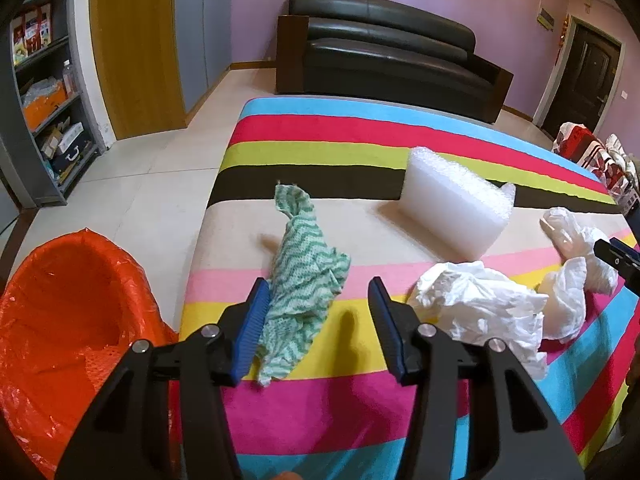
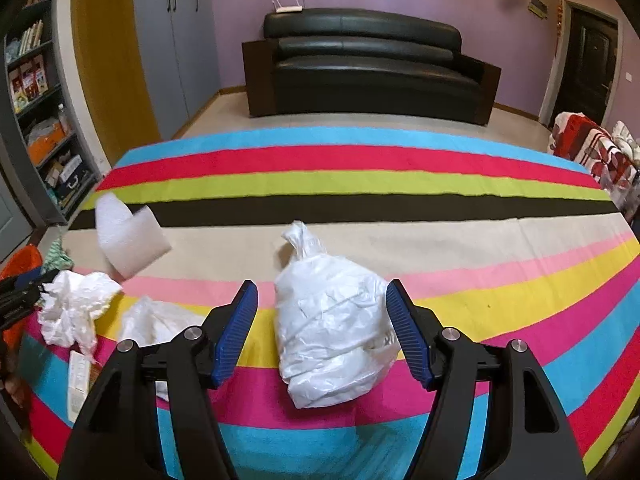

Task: Collect trash
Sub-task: 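Grasp the green zigzag cloth with the left tool while the right tool grasps the white plastic bag bundle, then carry the cloth and plastic bundle to the wastebasket while opening both tools to release them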

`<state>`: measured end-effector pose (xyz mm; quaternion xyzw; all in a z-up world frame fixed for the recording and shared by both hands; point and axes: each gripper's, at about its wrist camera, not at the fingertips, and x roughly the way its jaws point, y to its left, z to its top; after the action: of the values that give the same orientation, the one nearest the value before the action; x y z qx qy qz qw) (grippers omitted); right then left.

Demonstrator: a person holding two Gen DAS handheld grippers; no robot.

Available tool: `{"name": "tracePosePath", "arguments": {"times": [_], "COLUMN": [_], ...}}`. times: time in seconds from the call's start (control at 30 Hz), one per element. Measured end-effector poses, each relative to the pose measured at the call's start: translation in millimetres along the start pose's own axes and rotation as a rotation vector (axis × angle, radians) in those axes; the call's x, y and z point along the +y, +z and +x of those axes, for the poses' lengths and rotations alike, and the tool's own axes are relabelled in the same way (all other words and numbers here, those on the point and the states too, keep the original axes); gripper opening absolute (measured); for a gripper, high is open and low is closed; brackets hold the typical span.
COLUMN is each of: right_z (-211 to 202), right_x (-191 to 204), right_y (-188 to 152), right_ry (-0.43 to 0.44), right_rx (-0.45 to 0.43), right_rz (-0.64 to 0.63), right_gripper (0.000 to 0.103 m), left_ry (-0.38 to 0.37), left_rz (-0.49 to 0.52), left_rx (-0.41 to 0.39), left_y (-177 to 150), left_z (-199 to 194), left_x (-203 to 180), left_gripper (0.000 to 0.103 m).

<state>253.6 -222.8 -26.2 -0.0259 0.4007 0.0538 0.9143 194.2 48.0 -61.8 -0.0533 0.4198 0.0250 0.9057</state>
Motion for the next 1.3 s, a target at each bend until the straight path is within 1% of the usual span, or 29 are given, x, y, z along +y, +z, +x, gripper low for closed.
{"name": "tracePosePath", "arguments": {"times": [0.1,0.17,0.27,0.37,0.43,0.47,0.5,0.6,0.7,0.97,1.3], "right_z": [7.4,10.1,13.5,16.9,18.3,19.0,19.6,19.5,17.5,4.5,-23.0], "right_x": [0.7,0.4,-0.3,-0.1,-1.1,-1.6,-2.2,-3.3,-2.7,0.7,20.4], "right_y": [-2.7,-3.8,-6.0,-7.5,-8.0,-8.0,-7.6,-7.3,-7.0,-3.4,-1.9], "right_ry": [-0.009,-0.013,-0.018,-0.031,-0.037,-0.042,-0.049,-0.050,-0.045,-0.030,-0.007], "right_rx": [0.027,0.039,0.055,0.067,0.073,0.075,0.076,0.076,0.070,0.032,-0.020], "right_rz": [-0.004,-0.005,0.002,-0.002,0.002,0.002,0.003,0.011,0.020,0.043,0.013], "right_gripper": [0.064,0.064,0.064,0.064,0.061,0.056,0.050,0.043,0.040,0.037,0.037], "left_ry": [0.009,0.025,0.032,0.050,0.056,0.052,0.051,0.036,0.021,-0.027,-0.040], "left_rz": [-0.001,0.003,0.002,0.009,0.005,0.000,0.000,-0.008,0.002,-0.006,-0.010], "left_rx": [0.007,0.013,0.022,0.027,0.025,0.024,0.022,0.011,-0.013,-0.078,-0.086], "left_y": [-0.3,-0.4,-0.6,-1.2,-1.0,-0.9,-0.7,0.3,1.8,4.3,2.0], "left_z": [1.3,2.3,3.3,3.7,2.7,2.3,1.4,-3.5,-12.1,-35.4,-44.9], "left_x": [1.3,2.7,5.0,6.0,8.0,8.9,9.3,9.9,6.6,2.4,0.6], "left_gripper": [0.047,0.041,0.038,0.029,0.026,0.025,0.024,0.023,0.023,0.023,0.023]}}
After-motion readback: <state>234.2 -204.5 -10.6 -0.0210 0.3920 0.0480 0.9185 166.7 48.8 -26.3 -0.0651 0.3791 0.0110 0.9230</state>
